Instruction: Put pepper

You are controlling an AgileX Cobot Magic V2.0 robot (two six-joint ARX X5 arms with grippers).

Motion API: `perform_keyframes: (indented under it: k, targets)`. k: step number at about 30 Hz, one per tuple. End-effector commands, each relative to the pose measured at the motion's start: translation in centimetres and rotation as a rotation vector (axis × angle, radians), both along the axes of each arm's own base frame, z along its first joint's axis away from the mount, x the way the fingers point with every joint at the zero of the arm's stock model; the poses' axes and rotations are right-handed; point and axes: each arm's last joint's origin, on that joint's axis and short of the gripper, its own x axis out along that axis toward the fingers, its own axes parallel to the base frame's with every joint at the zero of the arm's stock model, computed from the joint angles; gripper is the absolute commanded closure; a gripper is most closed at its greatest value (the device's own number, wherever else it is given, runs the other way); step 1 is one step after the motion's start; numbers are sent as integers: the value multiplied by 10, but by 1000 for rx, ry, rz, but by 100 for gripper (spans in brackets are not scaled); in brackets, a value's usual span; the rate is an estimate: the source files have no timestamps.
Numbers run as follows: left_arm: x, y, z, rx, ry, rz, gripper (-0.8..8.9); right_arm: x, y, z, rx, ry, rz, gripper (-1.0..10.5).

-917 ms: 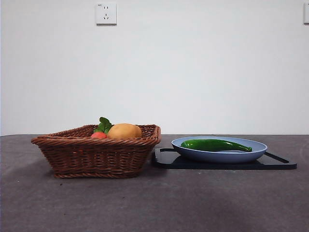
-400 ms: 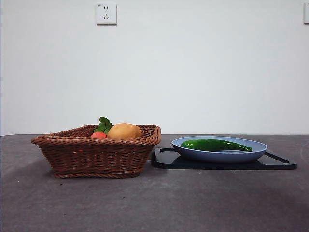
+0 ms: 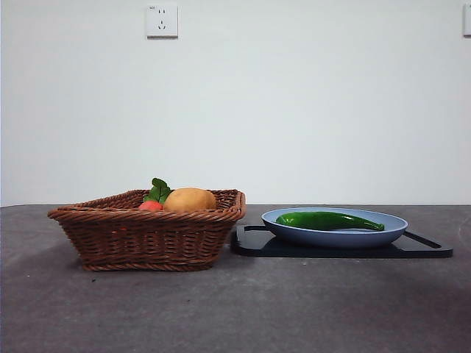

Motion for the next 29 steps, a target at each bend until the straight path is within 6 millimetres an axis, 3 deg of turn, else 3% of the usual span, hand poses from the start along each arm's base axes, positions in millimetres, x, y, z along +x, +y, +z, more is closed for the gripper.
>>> perform_keyframes:
  k: [1,29]
  targets:
    - [0,0,-3,-9,-1,3,805,0,0,-2,14,17,-5,943]
    - [0,0,-3,-9,-1,3,805,-1,0,-6,12,51,-5,943]
